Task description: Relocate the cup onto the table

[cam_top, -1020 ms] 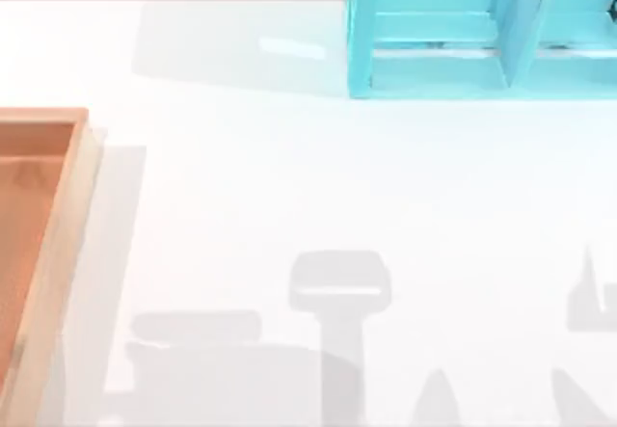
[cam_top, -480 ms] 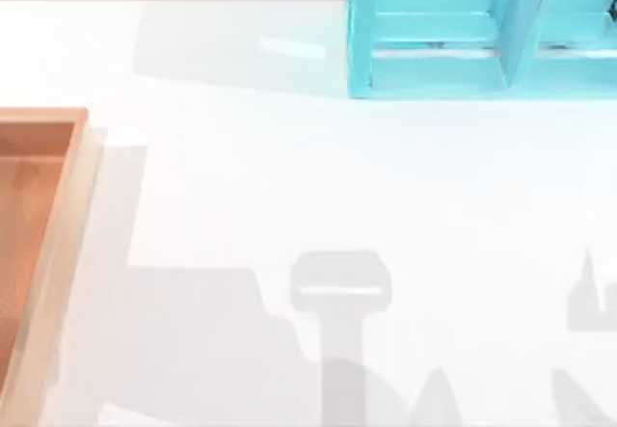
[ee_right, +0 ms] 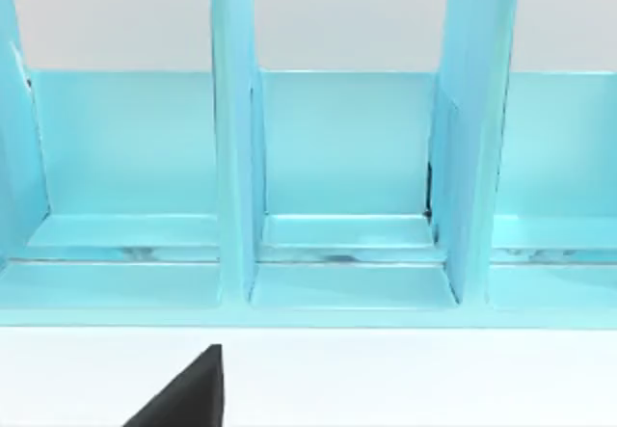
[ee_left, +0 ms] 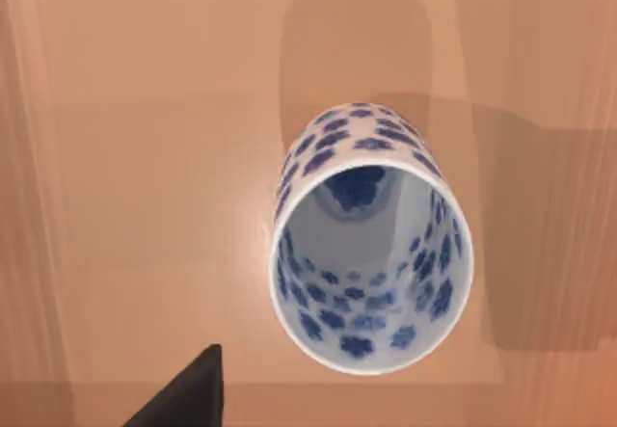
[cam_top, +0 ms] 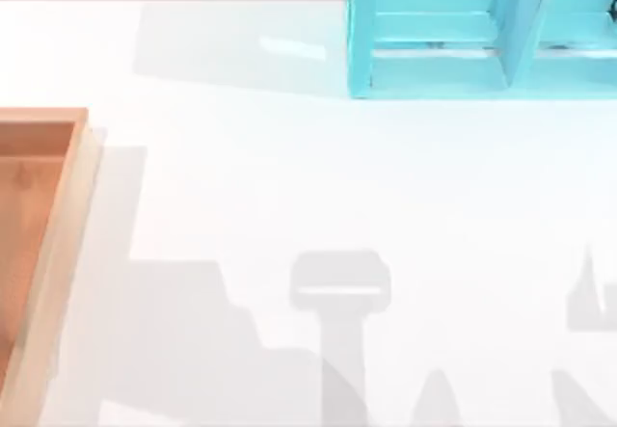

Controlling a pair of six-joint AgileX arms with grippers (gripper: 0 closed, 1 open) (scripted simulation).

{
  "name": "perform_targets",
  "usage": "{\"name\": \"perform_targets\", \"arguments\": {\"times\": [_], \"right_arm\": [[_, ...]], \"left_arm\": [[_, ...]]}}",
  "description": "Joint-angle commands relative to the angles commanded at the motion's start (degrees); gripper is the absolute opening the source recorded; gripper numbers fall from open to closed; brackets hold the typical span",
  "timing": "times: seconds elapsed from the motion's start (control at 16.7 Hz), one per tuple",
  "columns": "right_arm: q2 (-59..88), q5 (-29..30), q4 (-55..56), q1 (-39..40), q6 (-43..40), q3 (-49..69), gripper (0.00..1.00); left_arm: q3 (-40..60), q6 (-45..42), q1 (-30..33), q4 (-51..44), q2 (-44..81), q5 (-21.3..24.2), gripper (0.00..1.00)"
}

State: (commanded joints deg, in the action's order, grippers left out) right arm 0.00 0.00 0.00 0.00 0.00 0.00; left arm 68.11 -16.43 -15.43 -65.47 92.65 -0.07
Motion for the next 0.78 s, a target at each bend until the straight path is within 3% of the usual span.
{"name": "perform_targets", "arguments": {"times": [0.3, 0.66, 0.78], "right_arm": [[0.0, 0.0, 0.0, 0.0, 0.0, 0.0, 1.0], [0.0, 0.0, 0.0, 0.0, 0.0, 0.0, 1.0], [0.0, 0.0, 0.0, 0.0, 0.0, 0.0, 1.0]], "left_arm": [[-9.73, -0.33, -0.24, 13.95, 3.6, 0.0, 1.0], [-11.74, -0.42, -0.32, 16.32, 4.43, 0.01, 1.0], [-11.74, -0.42, -0.32, 16.32, 4.43, 0.01, 0.85]]}}
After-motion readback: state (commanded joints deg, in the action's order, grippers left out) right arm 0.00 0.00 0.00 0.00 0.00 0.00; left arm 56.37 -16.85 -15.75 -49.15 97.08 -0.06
